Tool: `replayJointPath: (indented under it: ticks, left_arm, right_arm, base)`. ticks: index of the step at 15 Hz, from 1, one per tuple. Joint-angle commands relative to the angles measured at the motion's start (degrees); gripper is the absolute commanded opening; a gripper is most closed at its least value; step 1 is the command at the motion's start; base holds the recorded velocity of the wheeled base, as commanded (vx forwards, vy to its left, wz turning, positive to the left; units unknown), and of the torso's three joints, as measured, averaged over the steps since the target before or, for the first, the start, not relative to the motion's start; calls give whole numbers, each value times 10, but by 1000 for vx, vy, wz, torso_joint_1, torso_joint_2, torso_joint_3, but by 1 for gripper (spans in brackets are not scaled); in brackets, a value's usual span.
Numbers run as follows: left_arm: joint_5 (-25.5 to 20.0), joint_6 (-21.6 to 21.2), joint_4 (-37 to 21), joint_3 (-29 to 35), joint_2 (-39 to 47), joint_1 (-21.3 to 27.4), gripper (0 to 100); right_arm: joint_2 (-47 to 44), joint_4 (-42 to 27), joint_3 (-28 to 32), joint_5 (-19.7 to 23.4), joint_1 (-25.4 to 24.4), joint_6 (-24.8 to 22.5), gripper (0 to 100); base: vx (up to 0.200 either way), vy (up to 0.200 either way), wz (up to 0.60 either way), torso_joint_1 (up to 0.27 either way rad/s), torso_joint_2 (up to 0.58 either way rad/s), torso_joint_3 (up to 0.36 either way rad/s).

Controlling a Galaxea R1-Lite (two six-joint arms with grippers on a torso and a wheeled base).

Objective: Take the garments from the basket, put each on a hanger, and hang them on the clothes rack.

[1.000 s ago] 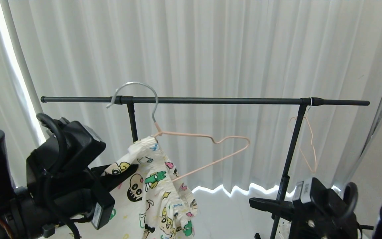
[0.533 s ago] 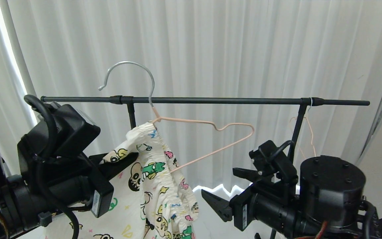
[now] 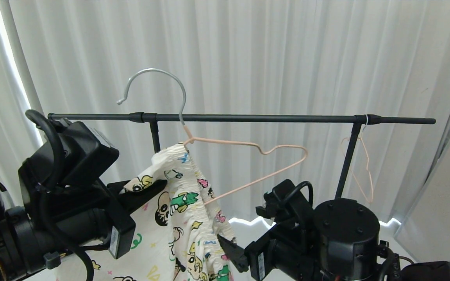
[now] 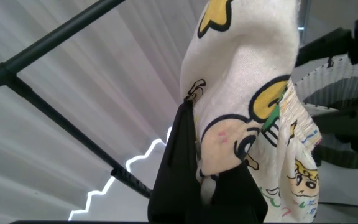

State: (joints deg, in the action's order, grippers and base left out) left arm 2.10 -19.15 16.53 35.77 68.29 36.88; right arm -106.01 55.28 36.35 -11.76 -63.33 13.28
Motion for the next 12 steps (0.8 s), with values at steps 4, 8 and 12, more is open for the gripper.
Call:
replayJointPath:
  ticks: [4,8,12]
  left_arm:
    - [1,-1,1,4,-4,13,0]
    - [2,0,3,4,-5,0,0]
    - [5,-1,25,0,-4,-12,0]
  right_arm:
    - [-38,-1,-4,-27,-14,1,100]
    - [-46,-1,-28,-59,5,-1,100]
    - [-44,0,-42,-81,15,0,100]
  base:
    - [0,0,0,0,0,0]
    - [0,0,0,0,0,0]
    - [0,0,0,0,0,0]
